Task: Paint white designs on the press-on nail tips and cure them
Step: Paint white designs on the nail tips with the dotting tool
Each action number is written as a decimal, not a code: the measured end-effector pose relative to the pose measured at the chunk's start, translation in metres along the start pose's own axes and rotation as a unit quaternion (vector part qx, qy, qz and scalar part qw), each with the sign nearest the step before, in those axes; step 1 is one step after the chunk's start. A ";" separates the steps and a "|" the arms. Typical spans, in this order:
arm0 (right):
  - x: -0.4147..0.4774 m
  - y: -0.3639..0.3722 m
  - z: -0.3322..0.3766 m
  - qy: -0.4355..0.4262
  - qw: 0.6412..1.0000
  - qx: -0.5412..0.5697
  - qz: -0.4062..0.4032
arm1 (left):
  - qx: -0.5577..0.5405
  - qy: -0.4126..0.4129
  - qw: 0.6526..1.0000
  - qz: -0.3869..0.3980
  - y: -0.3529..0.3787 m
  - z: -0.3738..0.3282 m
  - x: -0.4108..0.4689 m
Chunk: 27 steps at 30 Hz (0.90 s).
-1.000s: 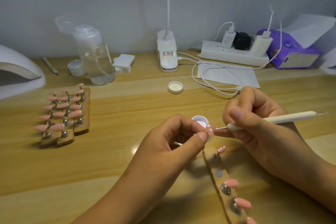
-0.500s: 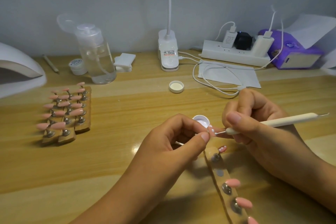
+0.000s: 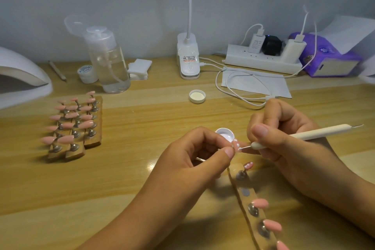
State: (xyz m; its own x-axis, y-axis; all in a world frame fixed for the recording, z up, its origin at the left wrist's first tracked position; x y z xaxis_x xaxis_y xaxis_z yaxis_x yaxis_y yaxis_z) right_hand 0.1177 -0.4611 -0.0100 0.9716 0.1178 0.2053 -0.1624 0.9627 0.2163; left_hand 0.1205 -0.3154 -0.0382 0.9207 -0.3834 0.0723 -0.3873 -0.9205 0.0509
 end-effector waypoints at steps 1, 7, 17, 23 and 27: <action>0.000 0.000 -0.001 0.003 1.000 0.000 -0.001 | 0.000 0.000 1.000 0.000 0.000 0.000 0.000; -0.001 -0.001 -0.001 0.002 1.000 0.001 0.000 | -0.004 0.000 1.000 0.001 0.000 0.000 0.000; -0.001 -0.002 -0.003 0.008 1.000 0.000 0.000 | 0.000 0.003 1.000 -0.001 -0.001 0.002 0.000; -0.001 -0.002 -0.003 0.007 1.000 -0.005 0.003 | 0.001 0.003 1.000 0.000 0.000 0.001 0.001; -0.001 -0.003 -0.003 0.008 1.000 -0.013 -0.005 | 0.001 0.003 1.000 0.001 0.000 0.000 0.000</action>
State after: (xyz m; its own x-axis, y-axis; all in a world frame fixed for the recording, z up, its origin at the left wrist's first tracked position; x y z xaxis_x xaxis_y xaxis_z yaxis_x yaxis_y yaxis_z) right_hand 0.1181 -0.4633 -0.0138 0.9756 0.1120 0.1889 -0.1487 0.9699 0.1930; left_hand 0.1205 -0.3153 -0.0380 0.9200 -0.3840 0.0784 -0.3883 -0.9202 0.0490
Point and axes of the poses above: each hand's wrist, its own x-axis towards the middle knuckle, its own y-axis out of the palm, z = x × y, the point moved 6 cm from there along x, towards the middle knuckle, and after that the axes turned 4 degrees about -z, right-handed, at the moved point
